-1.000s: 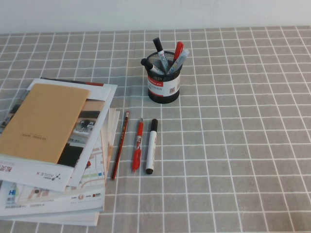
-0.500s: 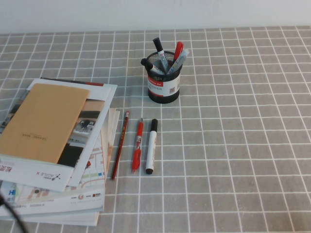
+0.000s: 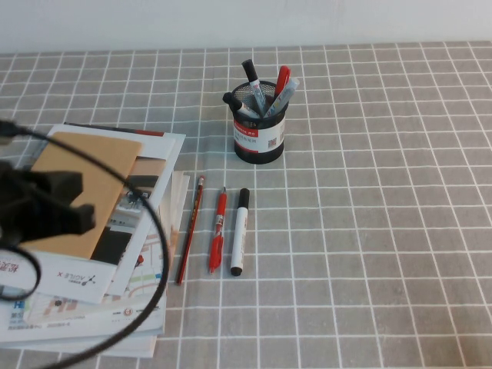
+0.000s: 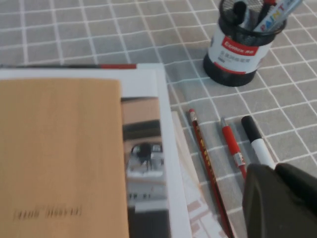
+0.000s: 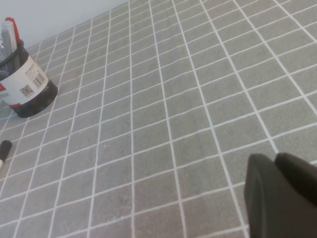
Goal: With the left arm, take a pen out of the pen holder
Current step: 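Take a marker out of the pen holder and lay it on the table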
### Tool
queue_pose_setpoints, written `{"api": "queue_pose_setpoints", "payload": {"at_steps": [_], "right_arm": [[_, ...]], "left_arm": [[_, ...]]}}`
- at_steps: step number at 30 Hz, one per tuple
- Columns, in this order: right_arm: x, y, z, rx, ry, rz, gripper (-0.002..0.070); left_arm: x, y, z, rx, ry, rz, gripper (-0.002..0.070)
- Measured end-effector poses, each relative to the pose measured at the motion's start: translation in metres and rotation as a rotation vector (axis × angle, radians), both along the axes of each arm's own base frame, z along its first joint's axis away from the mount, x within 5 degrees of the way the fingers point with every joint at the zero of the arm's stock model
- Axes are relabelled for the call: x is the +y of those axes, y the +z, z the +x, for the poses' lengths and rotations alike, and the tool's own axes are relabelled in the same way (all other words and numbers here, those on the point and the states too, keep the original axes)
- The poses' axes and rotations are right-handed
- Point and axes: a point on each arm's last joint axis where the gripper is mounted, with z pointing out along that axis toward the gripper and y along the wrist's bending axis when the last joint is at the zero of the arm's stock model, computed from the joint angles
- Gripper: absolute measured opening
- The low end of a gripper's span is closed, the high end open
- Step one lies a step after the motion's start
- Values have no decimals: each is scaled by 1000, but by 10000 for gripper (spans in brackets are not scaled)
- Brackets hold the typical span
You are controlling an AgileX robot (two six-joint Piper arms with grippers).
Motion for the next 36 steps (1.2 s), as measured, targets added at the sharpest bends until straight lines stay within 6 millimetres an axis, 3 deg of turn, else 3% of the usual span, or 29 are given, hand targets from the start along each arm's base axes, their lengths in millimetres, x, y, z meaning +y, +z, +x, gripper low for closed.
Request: {"api": "queue_pose_setpoints", "payload": {"at_steps": [4,7,9,14,17,22,30,36], "right_arm": [[0,0,0,0,0,0,-13],[0,0,0,0,0,0,-13],[0,0,0,0,0,0,-13],[0,0,0,0,0,0,-13],[0,0,0,0,0,0,-13],[0,0,0,0,0,0,-13],[0,0,0,0,0,2,-13],[0,0,0,0,0,2,-13]], "left_arm": [[-12,7,27,-5,-88,42,6],[-22,5,49,16,-145,32,64],[-30,4,61,29,-180,8,140],[-46,-4,90,46,-260,-47,414],[-56,-15,110,55,-278,-116,501],[-71,-31,132,-2,-302,-233,528],[-105,-66,140,-143,-535,-10,501],[-110,-83,153,-136,-543,53,494]]}}
